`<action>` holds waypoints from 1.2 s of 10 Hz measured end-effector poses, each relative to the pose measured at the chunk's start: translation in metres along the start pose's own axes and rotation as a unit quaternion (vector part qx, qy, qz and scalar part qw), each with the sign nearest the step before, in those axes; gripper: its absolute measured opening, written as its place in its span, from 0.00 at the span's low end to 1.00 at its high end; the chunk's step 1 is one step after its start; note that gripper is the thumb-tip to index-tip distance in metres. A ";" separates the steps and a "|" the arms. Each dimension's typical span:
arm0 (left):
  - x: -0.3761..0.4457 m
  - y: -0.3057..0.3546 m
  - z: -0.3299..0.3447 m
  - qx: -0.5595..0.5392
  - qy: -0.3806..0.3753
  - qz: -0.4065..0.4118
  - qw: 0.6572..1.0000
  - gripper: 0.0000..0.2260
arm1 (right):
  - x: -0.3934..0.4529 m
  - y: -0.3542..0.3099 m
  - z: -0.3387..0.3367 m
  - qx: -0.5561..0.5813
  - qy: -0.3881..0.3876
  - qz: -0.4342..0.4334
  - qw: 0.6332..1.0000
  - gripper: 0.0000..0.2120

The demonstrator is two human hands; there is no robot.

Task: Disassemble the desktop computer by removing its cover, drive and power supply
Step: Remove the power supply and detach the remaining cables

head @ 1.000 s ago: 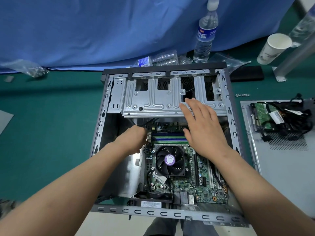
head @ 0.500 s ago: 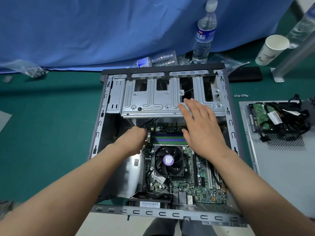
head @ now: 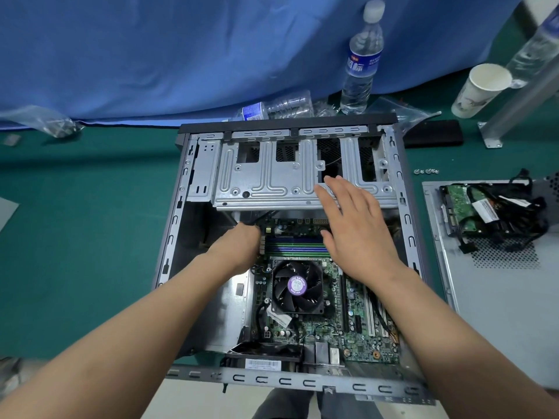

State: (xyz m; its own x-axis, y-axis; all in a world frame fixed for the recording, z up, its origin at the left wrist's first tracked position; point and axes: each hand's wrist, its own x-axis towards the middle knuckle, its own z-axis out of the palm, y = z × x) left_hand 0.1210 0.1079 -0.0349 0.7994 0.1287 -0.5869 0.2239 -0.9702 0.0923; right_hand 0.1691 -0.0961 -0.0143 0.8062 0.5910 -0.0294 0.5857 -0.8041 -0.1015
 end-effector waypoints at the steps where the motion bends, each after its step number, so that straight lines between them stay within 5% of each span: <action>1: 0.000 -0.005 0.001 0.008 -0.005 0.022 1.000 0.13 | 0.000 0.000 -0.001 -0.001 -0.003 -0.001 1.000 0.33; 5: -0.001 -0.008 -0.004 -0.042 -0.019 -0.002 0.999 0.15 | -0.001 0.001 -0.002 0.005 -0.004 -0.007 1.000 0.32; 6: -0.005 -0.011 -0.001 -0.076 -0.032 0.016 0.996 0.02 | 0.000 0.000 -0.002 0.007 -0.004 -0.007 1.000 0.32; 9: -0.005 -0.014 -0.001 -0.069 -0.011 -0.011 0.998 0.17 | 0.000 0.001 -0.001 0.004 -0.005 -0.007 1.000 0.32; 12: -0.009 -0.013 -0.001 -0.021 -0.004 -0.005 1.000 0.15 | -0.001 0.001 -0.001 0.001 0.000 -0.007 1.000 0.32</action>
State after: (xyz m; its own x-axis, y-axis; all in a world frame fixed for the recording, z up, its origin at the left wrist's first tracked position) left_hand 0.1117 0.1197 -0.0303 0.7921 0.1364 -0.5949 0.2551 -0.9595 0.1197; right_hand 0.1689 -0.0972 -0.0130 0.7983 0.6016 -0.0284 0.5961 -0.7960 -0.1046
